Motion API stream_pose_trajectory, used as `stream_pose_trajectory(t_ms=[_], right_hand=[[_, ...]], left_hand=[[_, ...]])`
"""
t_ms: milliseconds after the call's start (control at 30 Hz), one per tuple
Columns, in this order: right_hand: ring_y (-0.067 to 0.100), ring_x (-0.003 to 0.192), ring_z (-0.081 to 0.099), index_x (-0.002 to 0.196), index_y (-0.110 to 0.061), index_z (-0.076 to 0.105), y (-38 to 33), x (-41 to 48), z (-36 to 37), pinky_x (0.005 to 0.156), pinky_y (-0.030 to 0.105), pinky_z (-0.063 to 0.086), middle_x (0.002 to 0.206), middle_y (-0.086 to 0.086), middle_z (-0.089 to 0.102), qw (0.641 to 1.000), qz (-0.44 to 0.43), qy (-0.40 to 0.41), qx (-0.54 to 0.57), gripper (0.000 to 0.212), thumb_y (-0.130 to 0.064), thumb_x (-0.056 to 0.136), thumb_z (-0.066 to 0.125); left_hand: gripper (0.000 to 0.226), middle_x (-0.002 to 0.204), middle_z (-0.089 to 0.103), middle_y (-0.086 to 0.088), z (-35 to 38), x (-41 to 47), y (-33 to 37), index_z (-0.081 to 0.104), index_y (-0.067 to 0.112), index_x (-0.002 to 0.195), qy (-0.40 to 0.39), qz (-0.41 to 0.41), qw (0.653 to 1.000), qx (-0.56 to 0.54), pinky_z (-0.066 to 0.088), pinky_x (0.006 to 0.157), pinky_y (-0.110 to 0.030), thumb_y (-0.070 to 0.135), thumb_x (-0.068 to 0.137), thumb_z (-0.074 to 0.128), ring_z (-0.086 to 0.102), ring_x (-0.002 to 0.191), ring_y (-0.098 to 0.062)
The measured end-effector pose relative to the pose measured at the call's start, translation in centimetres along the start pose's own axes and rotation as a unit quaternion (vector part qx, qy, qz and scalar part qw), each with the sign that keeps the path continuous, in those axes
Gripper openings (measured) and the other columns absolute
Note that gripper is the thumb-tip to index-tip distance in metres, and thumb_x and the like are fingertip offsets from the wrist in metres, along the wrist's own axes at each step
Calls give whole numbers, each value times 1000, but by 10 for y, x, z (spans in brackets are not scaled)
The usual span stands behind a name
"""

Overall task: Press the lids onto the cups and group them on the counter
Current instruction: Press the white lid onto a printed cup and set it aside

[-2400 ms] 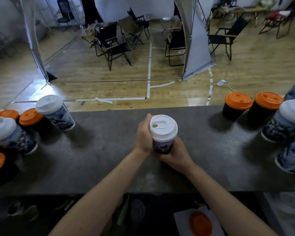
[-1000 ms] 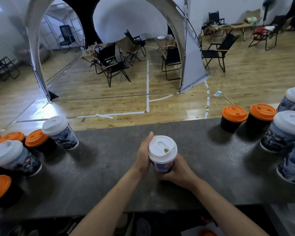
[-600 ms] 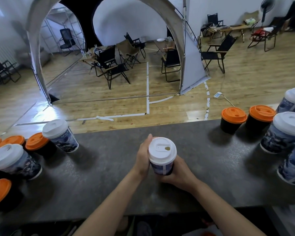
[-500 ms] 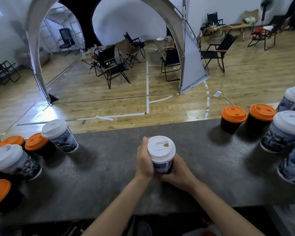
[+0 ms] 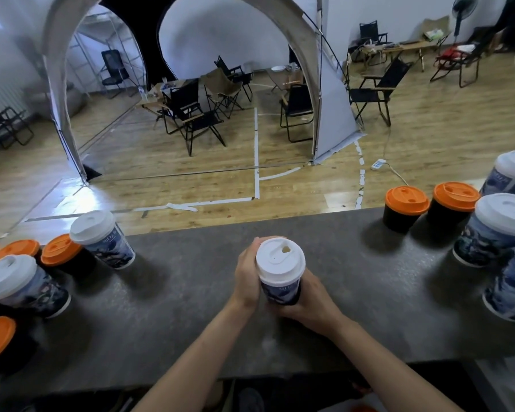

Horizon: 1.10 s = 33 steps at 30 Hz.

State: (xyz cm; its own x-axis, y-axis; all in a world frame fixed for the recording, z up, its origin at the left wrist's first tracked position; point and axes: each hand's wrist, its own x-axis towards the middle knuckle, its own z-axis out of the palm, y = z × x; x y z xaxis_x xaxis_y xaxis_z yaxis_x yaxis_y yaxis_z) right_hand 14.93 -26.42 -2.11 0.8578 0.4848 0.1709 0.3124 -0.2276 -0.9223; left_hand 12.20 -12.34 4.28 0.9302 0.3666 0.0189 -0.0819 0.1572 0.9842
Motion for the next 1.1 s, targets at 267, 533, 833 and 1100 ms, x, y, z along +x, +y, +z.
stream_pose_trajectory(t_ms=[267,533,833,1100], right_hand=[[-6,130,53,139,-41,49,3,-2,1,106,17,45,136,-31,57,1000,-16,-8,-10,87,-33,65,93],[2,125,60,136,-27,58,7,0,0,105,41,52,133,-15,65,1000,3,-11,-25,76,-33,66,89],[2,132,56,143,-28,53,10,0,0,111,41,48,139,-22,61,1000,12,-8,-7,86,-27,66,92],[7,135,55,148,-23,48,6,3,2,110,43,49,143,-16,60,1000,21,0,1,101,-49,63,95]], left_hand=[[50,80,77,2,0,-2,3,79,17,76,15,-78,997,1,52,76,-23,22,108,41,69,79,-7],[49,91,78,-5,-10,7,13,80,15,83,-26,-130,991,20,52,83,-29,33,108,42,71,92,-19],[61,96,78,-10,0,-1,13,75,1,100,-37,-115,993,12,56,83,-27,40,110,30,74,90,-16],[47,88,78,5,13,-21,0,74,13,95,84,-40,996,2,54,75,-18,26,111,32,71,87,-9]])
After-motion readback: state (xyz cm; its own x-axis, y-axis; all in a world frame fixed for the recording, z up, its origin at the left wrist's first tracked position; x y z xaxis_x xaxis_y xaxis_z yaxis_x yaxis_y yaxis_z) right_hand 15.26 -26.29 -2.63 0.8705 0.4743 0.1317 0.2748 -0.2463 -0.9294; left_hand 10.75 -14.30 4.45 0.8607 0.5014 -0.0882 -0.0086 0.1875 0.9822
